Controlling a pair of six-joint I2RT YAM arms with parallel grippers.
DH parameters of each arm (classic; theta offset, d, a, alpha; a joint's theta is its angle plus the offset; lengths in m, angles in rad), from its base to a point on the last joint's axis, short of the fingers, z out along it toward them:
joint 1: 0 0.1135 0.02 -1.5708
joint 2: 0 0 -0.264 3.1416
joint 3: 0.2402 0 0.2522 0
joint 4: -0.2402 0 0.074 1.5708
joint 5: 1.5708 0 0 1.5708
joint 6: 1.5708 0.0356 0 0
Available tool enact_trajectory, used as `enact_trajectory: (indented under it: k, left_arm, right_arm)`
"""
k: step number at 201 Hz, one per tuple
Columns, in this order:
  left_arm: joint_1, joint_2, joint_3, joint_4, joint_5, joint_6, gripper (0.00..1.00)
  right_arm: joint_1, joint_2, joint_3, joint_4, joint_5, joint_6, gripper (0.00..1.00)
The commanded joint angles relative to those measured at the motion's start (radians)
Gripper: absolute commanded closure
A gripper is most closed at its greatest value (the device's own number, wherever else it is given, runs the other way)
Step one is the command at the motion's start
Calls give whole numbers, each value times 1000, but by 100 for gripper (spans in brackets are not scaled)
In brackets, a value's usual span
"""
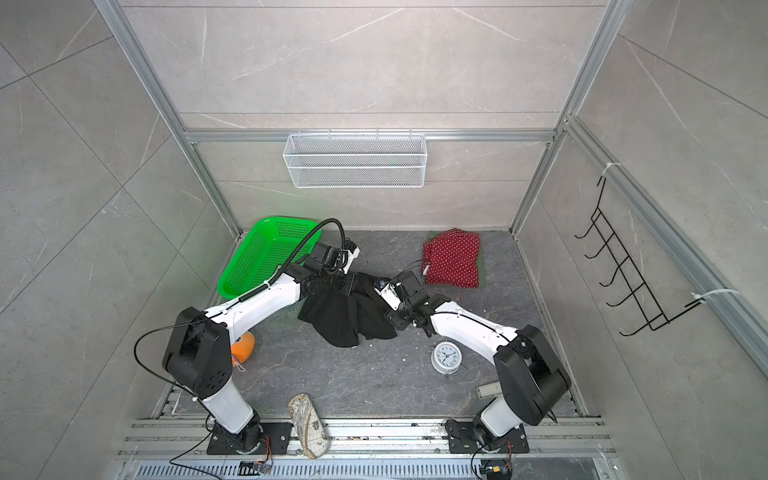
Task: Fold and stack skirts
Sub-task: Flatten out the skirt at the center of the table.
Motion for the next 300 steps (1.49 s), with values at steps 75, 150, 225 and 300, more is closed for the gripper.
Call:
enact_trajectory:
  k: [75, 150, 225, 300]
  left_arm:
    - [14, -9, 23, 27, 47, 12, 100]
    - [19, -169, -99, 220, 241, 94, 99]
    - [19, -164, -139, 321, 345, 117, 57]
    - [9, -230, -317, 425, 431, 71, 31]
  right_arm:
    - [5, 17, 123, 22, 163, 14, 100]
    - [-32, -45, 415, -220, 383, -71, 100]
    - [-39, -25, 645, -366, 609, -113, 100]
    - [-41, -45, 640, -374, 704, -140, 100]
